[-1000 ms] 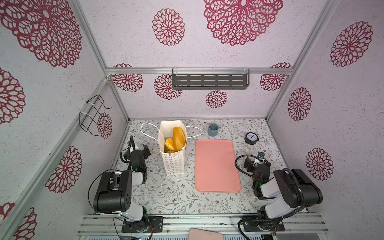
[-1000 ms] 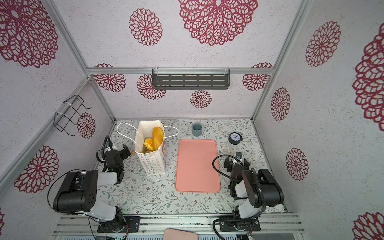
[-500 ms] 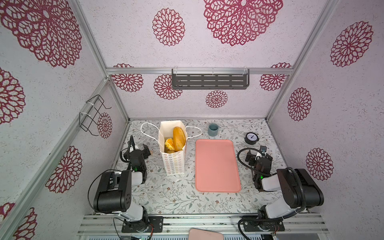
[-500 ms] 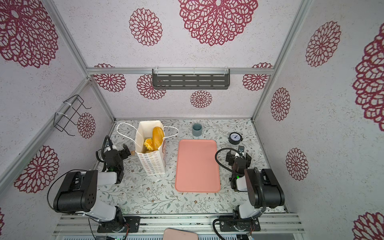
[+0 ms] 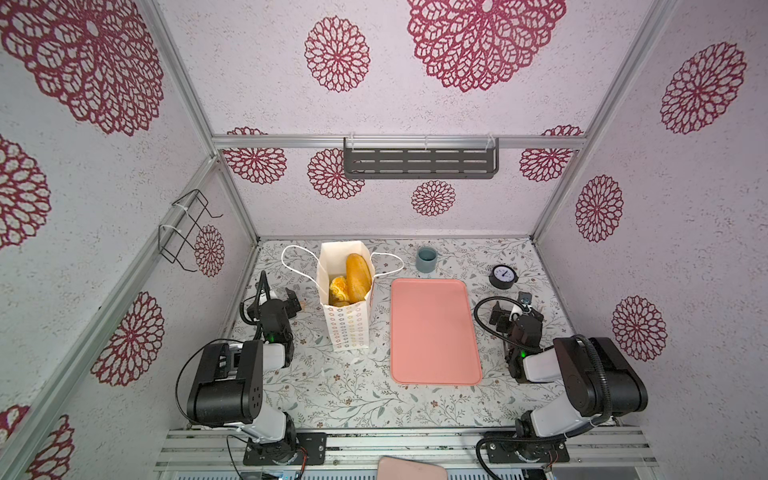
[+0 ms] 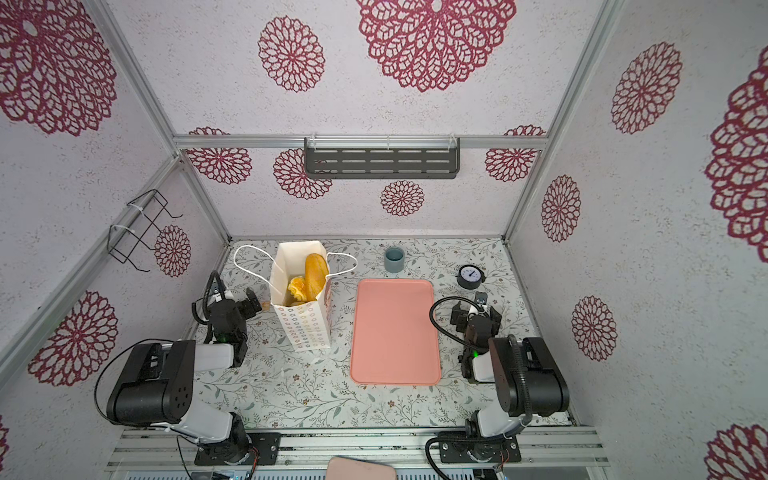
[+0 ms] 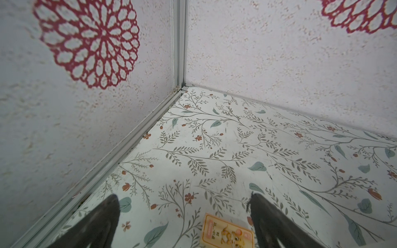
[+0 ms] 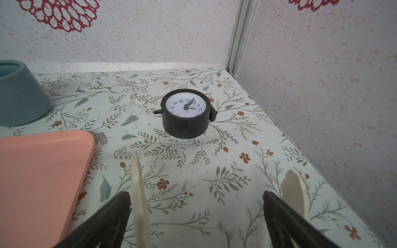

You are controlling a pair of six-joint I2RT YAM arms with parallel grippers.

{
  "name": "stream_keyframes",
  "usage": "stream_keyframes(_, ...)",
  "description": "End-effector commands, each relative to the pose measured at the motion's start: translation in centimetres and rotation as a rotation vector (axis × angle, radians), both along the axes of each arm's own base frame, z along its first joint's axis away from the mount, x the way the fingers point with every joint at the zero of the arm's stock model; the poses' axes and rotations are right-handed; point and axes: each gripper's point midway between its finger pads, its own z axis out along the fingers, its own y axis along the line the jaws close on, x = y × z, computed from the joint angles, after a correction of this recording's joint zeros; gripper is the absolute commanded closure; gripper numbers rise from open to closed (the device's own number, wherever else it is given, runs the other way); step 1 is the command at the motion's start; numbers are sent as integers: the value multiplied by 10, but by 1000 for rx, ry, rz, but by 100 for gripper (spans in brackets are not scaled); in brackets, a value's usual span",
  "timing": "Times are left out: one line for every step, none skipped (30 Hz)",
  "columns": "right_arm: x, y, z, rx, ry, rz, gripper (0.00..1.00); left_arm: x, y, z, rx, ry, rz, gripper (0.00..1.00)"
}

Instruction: Place the fake bread into the paper bag

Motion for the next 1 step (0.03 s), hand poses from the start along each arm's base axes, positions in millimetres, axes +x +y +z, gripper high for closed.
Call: stream_keyframes(4,0,21,16,-76,7,1,5,2,1,13,10,-9,3)
